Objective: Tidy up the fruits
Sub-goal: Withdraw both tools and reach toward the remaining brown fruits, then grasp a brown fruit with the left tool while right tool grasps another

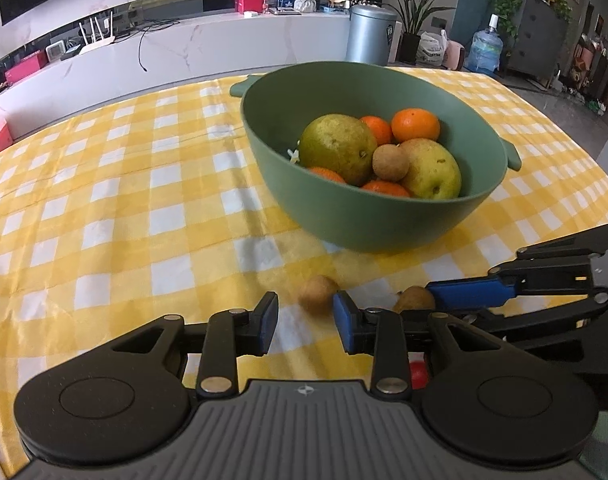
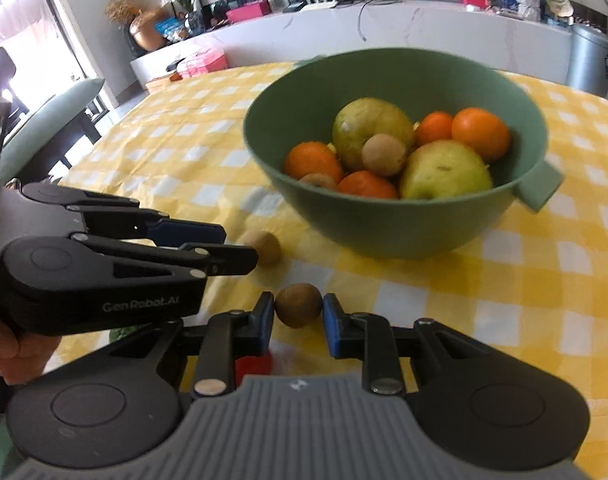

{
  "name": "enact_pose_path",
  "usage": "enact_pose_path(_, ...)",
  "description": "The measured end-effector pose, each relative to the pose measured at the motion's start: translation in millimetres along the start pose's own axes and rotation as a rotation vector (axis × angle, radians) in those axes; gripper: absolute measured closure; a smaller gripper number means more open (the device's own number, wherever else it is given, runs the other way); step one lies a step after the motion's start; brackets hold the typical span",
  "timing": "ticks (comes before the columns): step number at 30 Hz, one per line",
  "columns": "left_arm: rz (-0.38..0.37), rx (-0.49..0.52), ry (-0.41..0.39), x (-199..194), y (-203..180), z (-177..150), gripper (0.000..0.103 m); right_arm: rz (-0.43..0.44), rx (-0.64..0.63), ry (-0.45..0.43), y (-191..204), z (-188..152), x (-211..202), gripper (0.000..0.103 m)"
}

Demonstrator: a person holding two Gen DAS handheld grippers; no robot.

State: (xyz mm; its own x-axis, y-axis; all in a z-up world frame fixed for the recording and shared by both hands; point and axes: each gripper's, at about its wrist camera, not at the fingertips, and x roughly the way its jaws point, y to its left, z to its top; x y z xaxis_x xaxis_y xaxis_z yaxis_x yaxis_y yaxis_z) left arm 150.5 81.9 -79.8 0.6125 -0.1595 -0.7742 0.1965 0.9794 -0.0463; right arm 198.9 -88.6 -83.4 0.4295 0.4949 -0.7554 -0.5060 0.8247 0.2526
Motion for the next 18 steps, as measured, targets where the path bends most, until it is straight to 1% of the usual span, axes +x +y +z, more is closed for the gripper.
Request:
enact_pose_path(4, -0.009, -0.002, 0.010, 9.3, -4.0, 0.7, 0.063, -0.070, 0.034, -0.019, -11.4, 1.7, -5.4, 0.081)
enact_pose_path(6, -0.006, 0.006, 0.019, 13.7, -6.2, -0.2, 0.064, -0.077, 0.056, -0.021, -16.6, 2.7, -6.3, 0.081)
enact_pose_path(9, -0.003, 0.019, 0.011, 14.5, -8.7, -0.4, 0.064, -0.085, 0.062, -0.021, -18.8, 3.8, -5.9, 0.080)
enact_pose_path(10, -0.008, 0.016, 0.009, 14.4, -8.6, -0.4, 0.069, -0.087, 0.055, -0.021, -17.8, 3.9, -5.4, 0.080)
enact_pose_path(12, -0.010, 0.021, 0.008, 14.1, -9.0, -0.6, 0.074, -0.094, 0.039, -0.021, -14.4, 3.5, -4.1, 0.080)
enact_pose_path(18, -0.009, 0.029, 0.006, 11.3, -11.5, 0.1, 0.074, -0.102, 0.015, -0.020, -9.2, 3.5, -1.6, 0.081)
